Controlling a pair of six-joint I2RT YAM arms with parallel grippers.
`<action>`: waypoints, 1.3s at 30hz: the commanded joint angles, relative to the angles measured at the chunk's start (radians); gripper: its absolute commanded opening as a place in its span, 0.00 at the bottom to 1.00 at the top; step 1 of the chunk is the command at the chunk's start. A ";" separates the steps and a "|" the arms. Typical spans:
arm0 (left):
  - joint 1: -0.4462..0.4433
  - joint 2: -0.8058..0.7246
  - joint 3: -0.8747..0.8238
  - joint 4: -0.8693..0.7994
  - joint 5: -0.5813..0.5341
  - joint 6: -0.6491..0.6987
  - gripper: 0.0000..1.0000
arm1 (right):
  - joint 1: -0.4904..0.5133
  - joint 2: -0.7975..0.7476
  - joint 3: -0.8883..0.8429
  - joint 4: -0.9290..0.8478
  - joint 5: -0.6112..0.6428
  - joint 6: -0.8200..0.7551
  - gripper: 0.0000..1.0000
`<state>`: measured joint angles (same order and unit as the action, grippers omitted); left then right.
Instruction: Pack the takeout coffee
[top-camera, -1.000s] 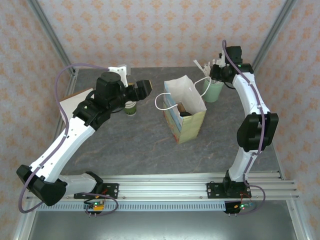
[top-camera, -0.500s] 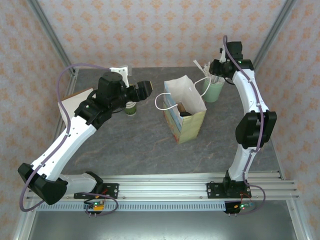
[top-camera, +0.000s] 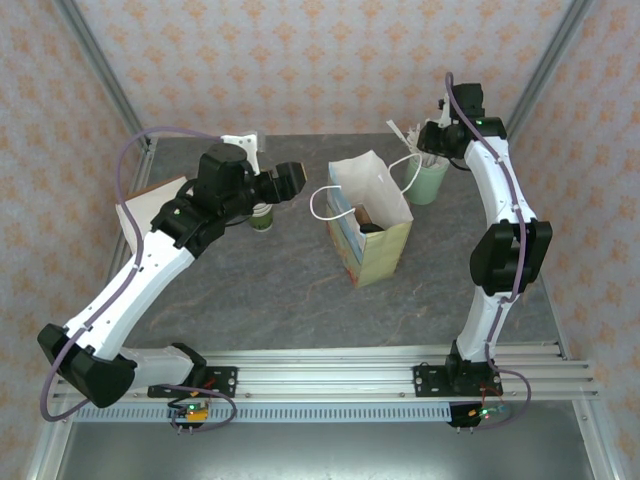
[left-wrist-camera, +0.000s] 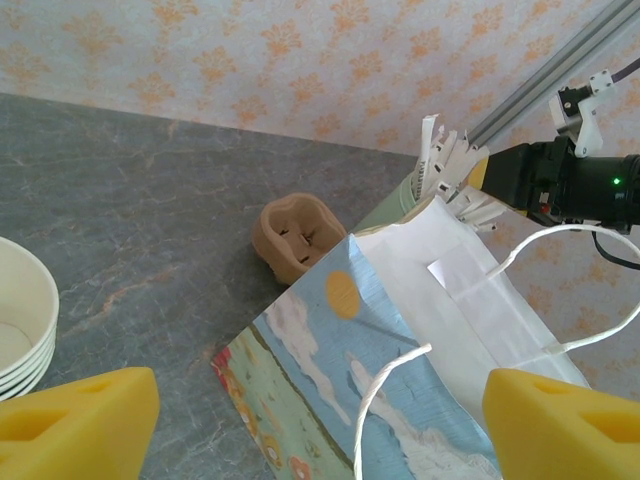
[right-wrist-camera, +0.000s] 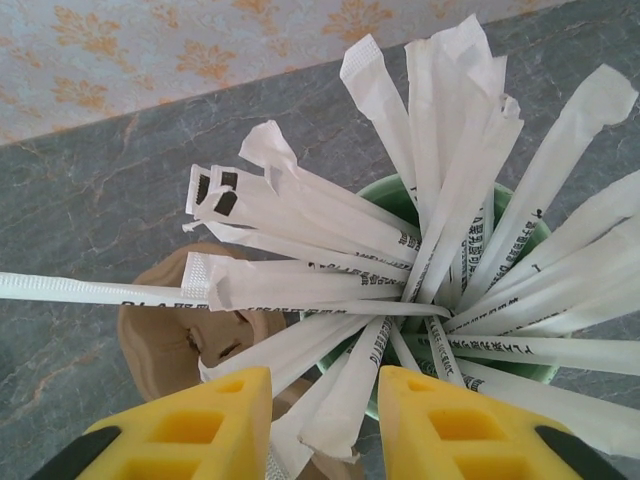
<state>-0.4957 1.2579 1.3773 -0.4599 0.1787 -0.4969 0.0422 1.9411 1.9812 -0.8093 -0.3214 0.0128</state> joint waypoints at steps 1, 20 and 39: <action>-0.005 0.008 0.000 -0.006 0.012 0.006 0.85 | -0.005 -0.013 0.006 -0.035 0.034 -0.014 0.32; -0.005 -0.001 -0.015 -0.013 0.006 0.008 0.85 | -0.007 -0.028 0.027 -0.053 0.057 -0.024 0.07; -0.004 -0.042 -0.048 -0.035 -0.046 0.033 0.85 | 0.041 -0.499 0.035 -0.040 0.108 0.029 0.00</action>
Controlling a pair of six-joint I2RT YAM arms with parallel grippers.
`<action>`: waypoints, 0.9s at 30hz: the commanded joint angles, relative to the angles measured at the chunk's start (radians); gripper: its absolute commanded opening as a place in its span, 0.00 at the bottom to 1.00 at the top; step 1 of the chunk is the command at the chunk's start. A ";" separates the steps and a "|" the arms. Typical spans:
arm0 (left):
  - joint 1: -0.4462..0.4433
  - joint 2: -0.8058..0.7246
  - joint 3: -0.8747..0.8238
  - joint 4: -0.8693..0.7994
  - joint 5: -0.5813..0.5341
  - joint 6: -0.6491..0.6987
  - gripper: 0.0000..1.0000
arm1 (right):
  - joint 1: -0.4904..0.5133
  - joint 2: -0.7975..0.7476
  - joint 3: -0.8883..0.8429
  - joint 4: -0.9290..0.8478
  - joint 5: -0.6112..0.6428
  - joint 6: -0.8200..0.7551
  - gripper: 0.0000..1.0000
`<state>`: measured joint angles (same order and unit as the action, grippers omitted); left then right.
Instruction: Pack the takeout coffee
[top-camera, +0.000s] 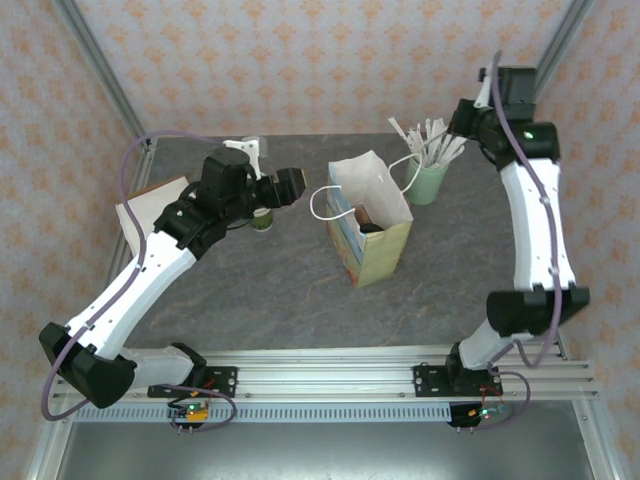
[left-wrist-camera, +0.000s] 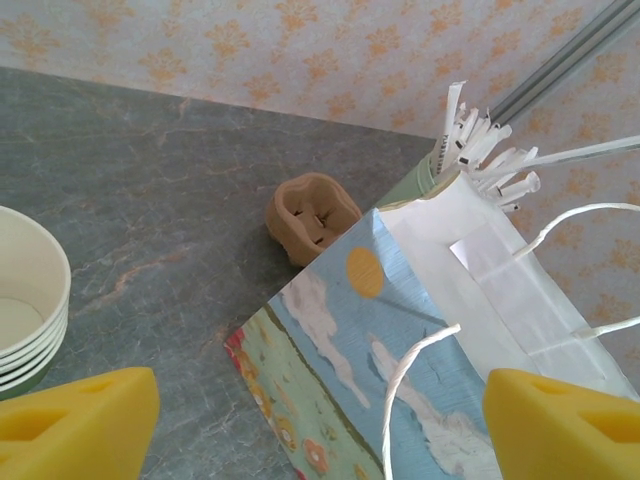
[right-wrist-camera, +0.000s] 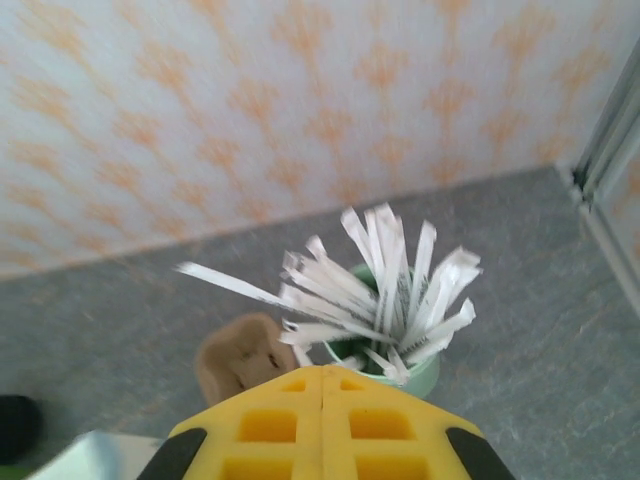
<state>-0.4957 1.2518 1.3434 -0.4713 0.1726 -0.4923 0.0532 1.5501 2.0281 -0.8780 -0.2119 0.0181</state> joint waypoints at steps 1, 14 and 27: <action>-0.003 -0.040 -0.016 -0.025 -0.045 0.030 0.85 | 0.045 -0.131 -0.006 0.025 -0.003 0.023 0.00; 0.023 -0.068 -0.056 -0.048 -0.103 0.035 0.85 | 0.251 -0.268 -0.012 -0.113 -0.187 0.019 0.00; 0.025 -0.068 -0.066 -0.052 -0.087 0.028 0.85 | 0.328 -0.273 -0.146 -0.244 -0.210 0.042 0.00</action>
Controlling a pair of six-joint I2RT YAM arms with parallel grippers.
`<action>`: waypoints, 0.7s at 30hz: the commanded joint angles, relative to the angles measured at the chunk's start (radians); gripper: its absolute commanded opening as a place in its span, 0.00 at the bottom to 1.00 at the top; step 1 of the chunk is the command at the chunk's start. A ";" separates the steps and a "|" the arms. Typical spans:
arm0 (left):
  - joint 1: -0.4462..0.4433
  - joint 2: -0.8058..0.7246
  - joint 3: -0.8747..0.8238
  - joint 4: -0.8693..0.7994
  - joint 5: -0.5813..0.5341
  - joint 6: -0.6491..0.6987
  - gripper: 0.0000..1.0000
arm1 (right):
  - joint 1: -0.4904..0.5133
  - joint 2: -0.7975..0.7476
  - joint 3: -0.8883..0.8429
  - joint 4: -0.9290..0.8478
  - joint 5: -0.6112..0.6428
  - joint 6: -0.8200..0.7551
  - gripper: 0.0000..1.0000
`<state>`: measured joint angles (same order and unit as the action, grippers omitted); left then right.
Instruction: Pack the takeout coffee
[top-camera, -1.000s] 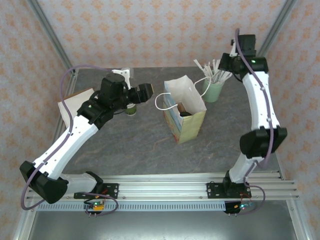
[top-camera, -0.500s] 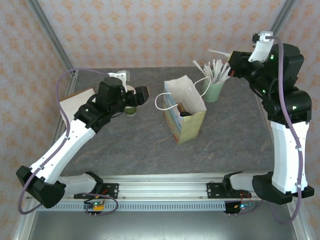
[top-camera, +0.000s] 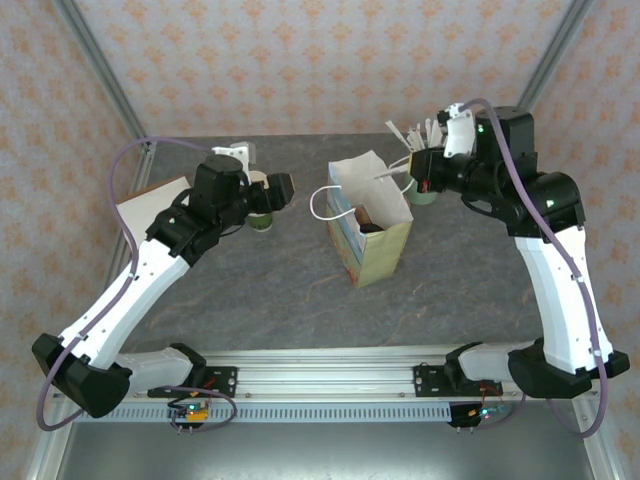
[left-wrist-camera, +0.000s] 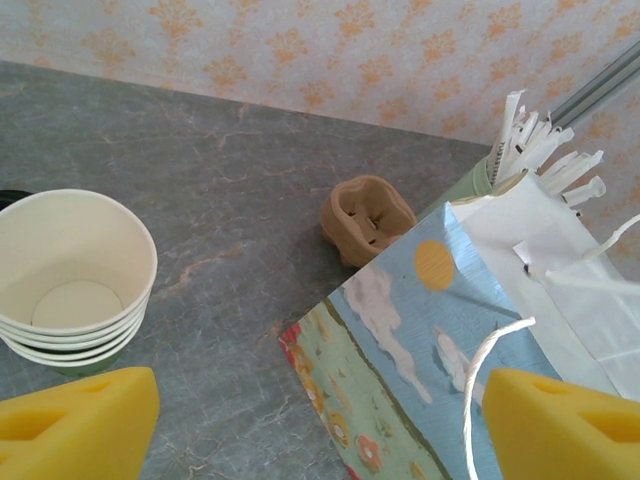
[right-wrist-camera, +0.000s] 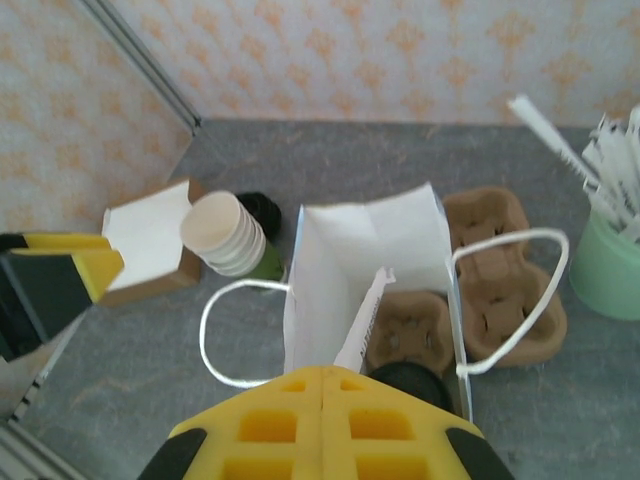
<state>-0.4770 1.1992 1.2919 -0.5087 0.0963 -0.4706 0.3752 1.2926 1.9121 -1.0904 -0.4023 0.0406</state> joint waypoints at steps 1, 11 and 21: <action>0.006 -0.013 -0.016 -0.013 -0.009 0.004 0.85 | 0.006 -0.011 -0.050 -0.012 -0.022 0.028 0.00; 0.006 -0.016 -0.046 0.009 -0.019 -0.003 0.85 | 0.008 0.207 -0.067 0.111 -0.056 0.037 0.02; 0.138 -0.029 -0.101 0.016 -0.033 -0.057 0.85 | 0.007 0.268 0.020 0.089 0.008 0.022 0.38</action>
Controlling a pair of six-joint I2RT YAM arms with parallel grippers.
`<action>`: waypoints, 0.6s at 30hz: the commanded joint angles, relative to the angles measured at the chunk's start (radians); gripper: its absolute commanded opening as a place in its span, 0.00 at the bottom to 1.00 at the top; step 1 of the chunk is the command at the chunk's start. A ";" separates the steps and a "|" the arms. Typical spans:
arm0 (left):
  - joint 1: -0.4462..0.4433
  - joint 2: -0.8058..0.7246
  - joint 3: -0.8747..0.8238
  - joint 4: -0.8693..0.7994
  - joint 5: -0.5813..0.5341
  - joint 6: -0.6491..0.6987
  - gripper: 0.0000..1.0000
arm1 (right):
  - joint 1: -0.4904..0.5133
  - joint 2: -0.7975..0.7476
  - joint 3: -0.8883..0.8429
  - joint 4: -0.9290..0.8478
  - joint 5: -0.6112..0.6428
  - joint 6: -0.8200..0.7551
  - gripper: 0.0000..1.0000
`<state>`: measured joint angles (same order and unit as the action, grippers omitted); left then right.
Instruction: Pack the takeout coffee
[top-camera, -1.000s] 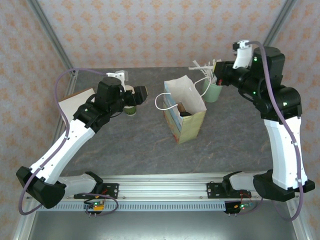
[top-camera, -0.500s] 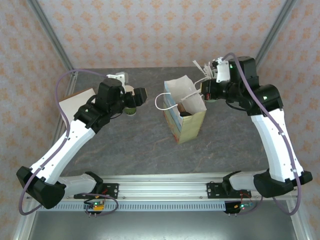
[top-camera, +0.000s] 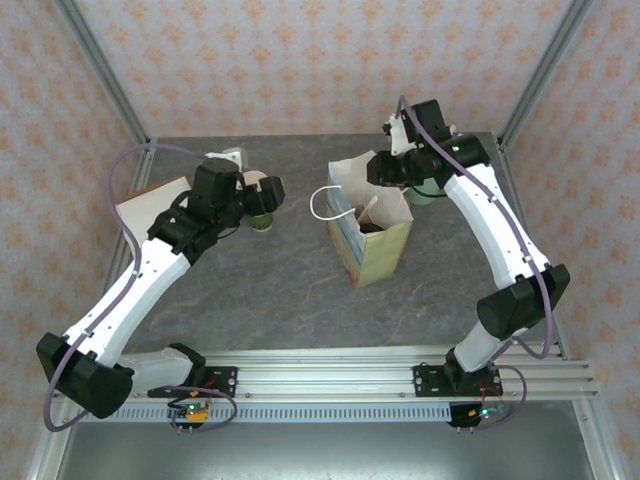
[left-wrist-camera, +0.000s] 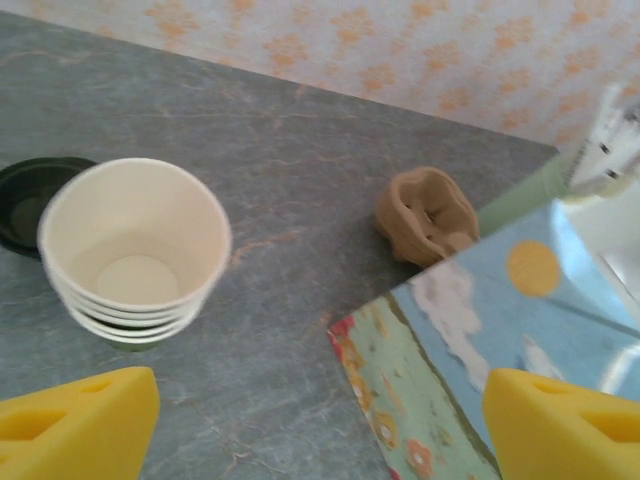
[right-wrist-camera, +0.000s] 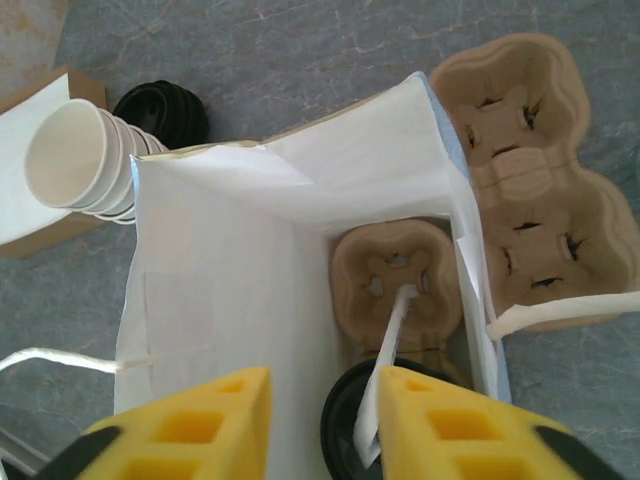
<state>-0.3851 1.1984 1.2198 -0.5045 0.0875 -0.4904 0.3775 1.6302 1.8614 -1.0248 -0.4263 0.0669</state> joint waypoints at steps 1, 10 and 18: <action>0.071 -0.040 -0.043 0.015 -0.027 -0.038 0.85 | 0.006 -0.089 0.071 0.043 0.043 -0.005 0.41; 0.376 -0.085 -0.132 -0.060 -0.166 -0.086 0.83 | 0.006 -0.357 -0.260 0.514 0.037 0.006 0.61; 0.539 0.197 -0.079 -0.076 -0.144 -0.051 0.78 | 0.085 -0.360 -0.368 0.659 0.021 -0.063 0.77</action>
<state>0.1448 1.3067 1.1000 -0.5350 -0.0334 -0.5671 0.4301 1.2621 1.5150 -0.4641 -0.4007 0.0483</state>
